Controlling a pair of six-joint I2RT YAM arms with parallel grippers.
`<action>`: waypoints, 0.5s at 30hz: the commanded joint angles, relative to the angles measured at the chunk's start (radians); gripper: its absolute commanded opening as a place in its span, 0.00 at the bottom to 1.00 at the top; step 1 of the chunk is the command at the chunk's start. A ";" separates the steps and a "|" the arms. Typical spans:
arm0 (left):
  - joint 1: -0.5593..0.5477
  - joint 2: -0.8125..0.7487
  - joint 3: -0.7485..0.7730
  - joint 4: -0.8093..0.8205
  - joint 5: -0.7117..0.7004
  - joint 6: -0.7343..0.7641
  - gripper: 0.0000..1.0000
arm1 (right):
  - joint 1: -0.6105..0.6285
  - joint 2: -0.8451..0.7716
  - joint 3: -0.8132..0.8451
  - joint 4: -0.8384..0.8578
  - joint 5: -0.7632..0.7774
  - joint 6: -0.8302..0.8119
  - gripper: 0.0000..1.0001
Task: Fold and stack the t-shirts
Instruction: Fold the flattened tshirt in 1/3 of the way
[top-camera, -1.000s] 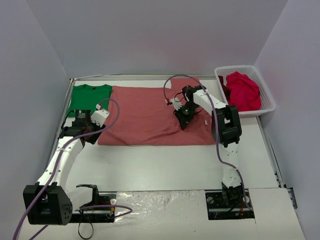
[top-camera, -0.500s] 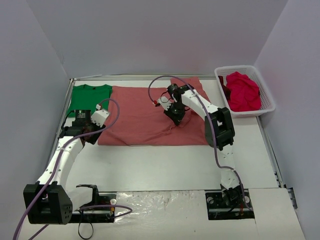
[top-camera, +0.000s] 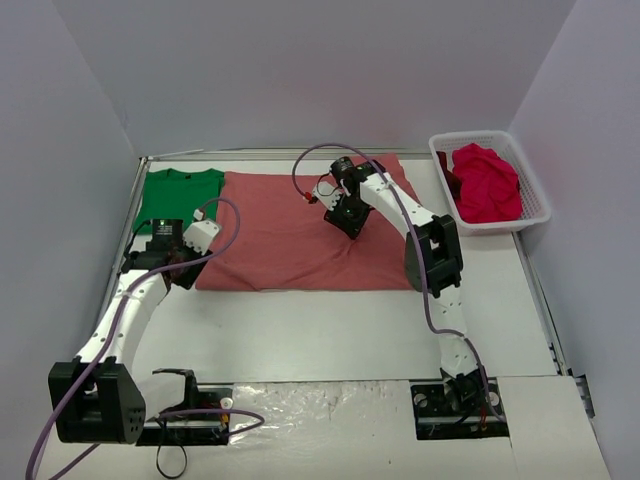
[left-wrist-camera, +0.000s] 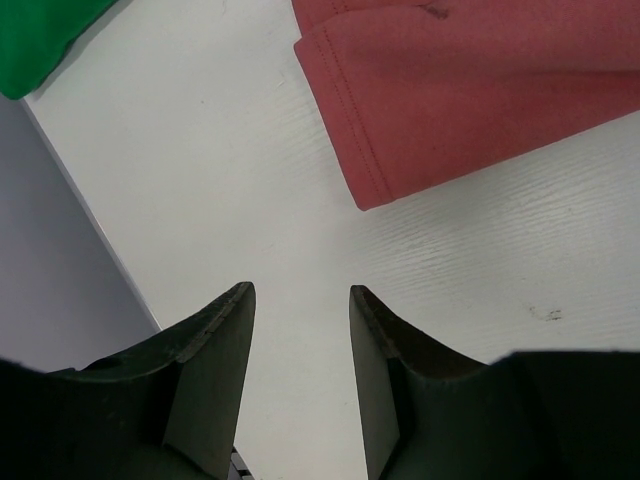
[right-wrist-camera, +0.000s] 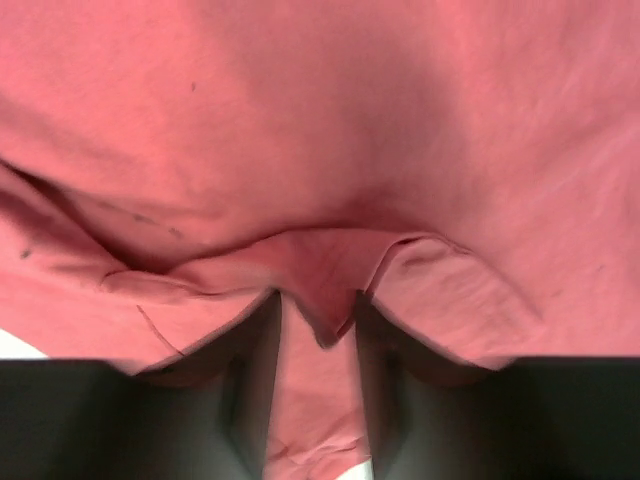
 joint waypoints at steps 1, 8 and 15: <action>0.006 0.009 -0.002 -0.003 0.004 0.005 0.42 | 0.021 0.034 0.052 -0.058 0.044 -0.042 0.35; 0.008 0.031 0.002 -0.012 0.008 0.008 0.42 | 0.041 0.068 0.121 -0.023 0.048 -0.022 0.50; 0.005 0.020 0.007 -0.027 0.039 0.020 0.42 | 0.034 -0.092 0.035 0.076 0.073 0.027 0.53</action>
